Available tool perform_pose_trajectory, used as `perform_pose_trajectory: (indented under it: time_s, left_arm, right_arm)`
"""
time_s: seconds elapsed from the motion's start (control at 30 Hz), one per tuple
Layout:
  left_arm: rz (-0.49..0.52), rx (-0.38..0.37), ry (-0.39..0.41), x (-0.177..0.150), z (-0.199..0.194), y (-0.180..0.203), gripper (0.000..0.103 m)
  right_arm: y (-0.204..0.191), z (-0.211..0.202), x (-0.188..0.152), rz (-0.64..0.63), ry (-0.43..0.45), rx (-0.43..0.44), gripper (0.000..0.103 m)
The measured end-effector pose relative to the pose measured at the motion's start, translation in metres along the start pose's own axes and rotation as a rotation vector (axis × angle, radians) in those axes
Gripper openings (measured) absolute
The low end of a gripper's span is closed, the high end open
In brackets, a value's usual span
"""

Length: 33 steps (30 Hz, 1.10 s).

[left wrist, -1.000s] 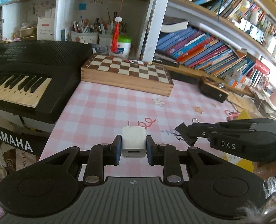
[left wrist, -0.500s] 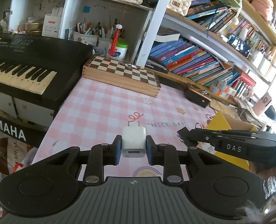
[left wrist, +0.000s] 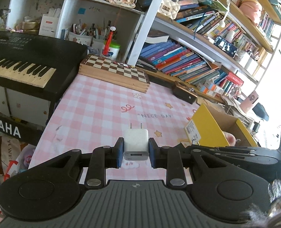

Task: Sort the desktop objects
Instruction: 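Carry the charger with the left gripper while the right carries the binder clip to the box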

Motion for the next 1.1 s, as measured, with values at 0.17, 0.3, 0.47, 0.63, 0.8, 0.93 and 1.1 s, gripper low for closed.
perform_pose_trajectory:
  time_s: [0.17,0.3,0.47,0.63,0.8,0.93,1.1]
  left_arm:
    - [0.001,-0.019,-0.012,-0.013,-0.02,-0.002,0.024]
    - [0.004,-0.037,-0.022,-0.024,-0.035,-0.002,0.024]
    - [0.005,-0.064,-0.039,-0.035,-0.048,-0.002,0.024]
    - [0.029,-0.107,-0.066,-0.046,-0.054,0.004,0.024]
    - [0.066,-0.167,-0.101,-0.054,-0.052,0.016,0.024]
    - [0.103,-0.217,-0.13,-0.058,-0.049,0.028,0.024]
    - [0.138,-0.29,-0.176,-0.064,-0.038,0.048,0.024]
  right_arm:
    - [-0.014,-0.017,-0.018,0.018,-0.007,-0.009,0.006]
    - [-0.025,-0.031,-0.03,0.025,-0.008,-0.016,0.006]
    - [-0.034,-0.047,-0.045,0.046,-0.006,-0.032,0.006]
    - [-0.034,-0.063,-0.062,0.091,-0.002,-0.071,0.006]
    - [-0.027,-0.079,-0.078,0.15,-0.001,-0.122,0.006]
    - [-0.02,-0.091,-0.089,0.195,0.001,-0.167,0.006]
    - [-0.009,-0.108,-0.106,0.244,-0.004,-0.231,0.006]
Point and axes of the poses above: each gripper's, at about its wrist camera, not at the fingertips, and z roughly the way its jaws point, y to its right, x to its top, the point moved 1 cm from there along z, roughly the way its jaws point, and after that the axes turned 9 degrees about -x, right-handed, at the moved point
